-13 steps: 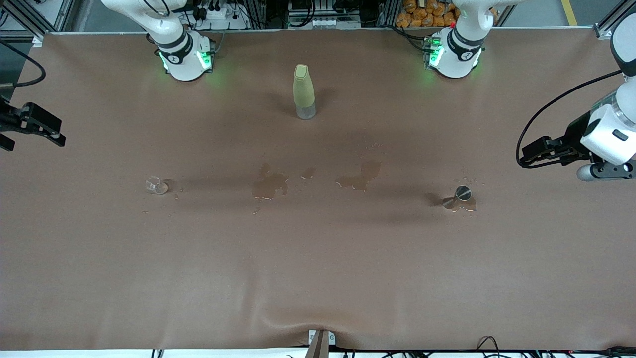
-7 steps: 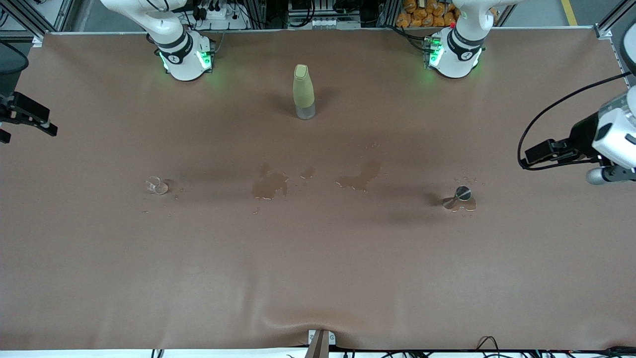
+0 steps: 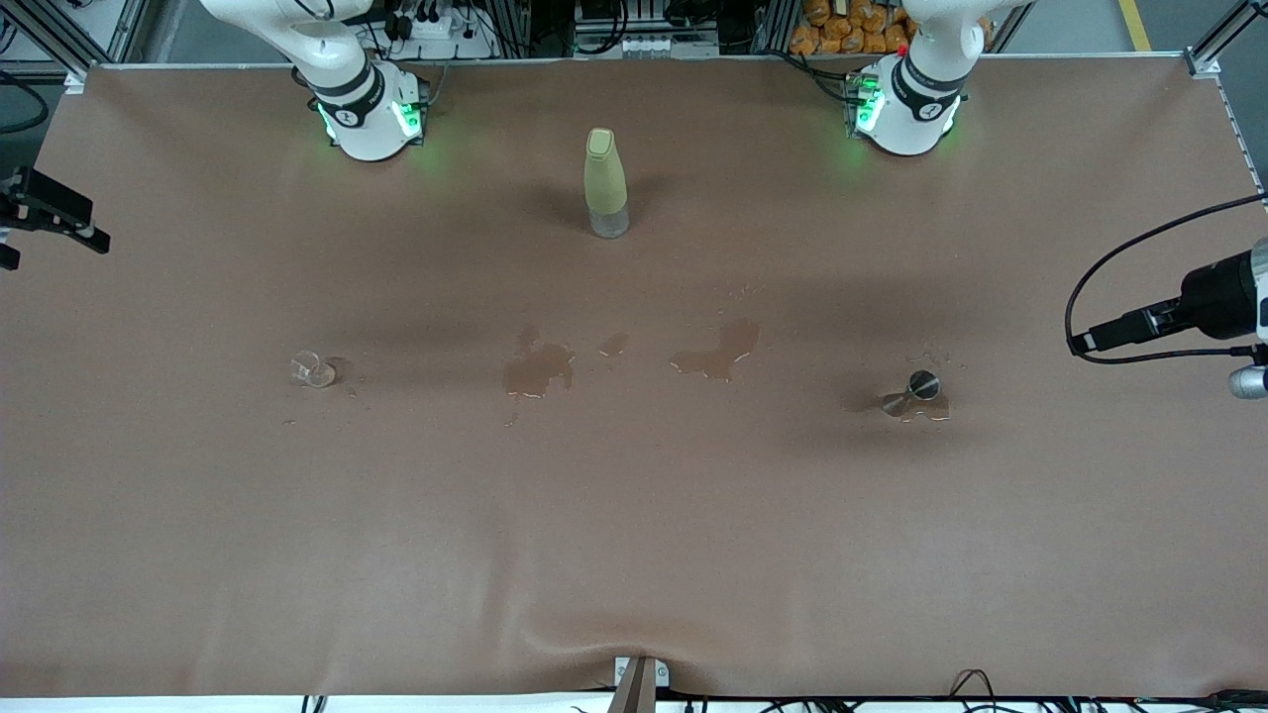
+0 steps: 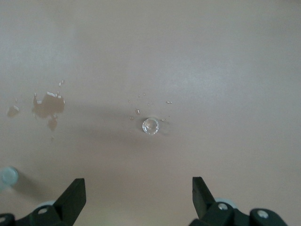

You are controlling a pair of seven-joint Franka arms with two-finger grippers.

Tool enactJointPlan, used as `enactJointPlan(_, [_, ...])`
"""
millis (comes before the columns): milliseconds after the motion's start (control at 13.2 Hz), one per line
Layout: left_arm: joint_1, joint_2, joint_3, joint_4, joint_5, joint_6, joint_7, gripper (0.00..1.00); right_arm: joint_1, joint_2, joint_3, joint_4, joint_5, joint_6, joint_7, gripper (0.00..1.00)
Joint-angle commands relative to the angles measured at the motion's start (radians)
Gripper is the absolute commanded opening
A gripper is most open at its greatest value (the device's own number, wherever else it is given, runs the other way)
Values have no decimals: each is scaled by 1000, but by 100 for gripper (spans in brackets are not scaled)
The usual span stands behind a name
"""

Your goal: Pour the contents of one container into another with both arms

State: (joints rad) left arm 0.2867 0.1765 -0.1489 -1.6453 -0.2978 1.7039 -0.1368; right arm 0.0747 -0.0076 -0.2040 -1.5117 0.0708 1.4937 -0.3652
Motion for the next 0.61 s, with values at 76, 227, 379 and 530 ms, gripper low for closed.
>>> enactJointPlan(76, [6, 11, -6, 15, -24, -30, 3, 100, 8, -23, -61, -61, -3, 22, -366, 100])
enactJointPlan(227, [-11, 9, -8, 18, -4, -29, -15, 100, 7, -23, -64, -61, -32, 26, -572, 100])
enactJointPlan(379, [-11, 8, -24, 24, 6, -29, -52, 100, 5, -25, -64, -61, -62, 54, -861, 100])
enactJointPlan(530, [-3, 6, -31, 19, 3, -29, -46, 100, -16, -23, -71, -64, -63, 65, -1041, 100])
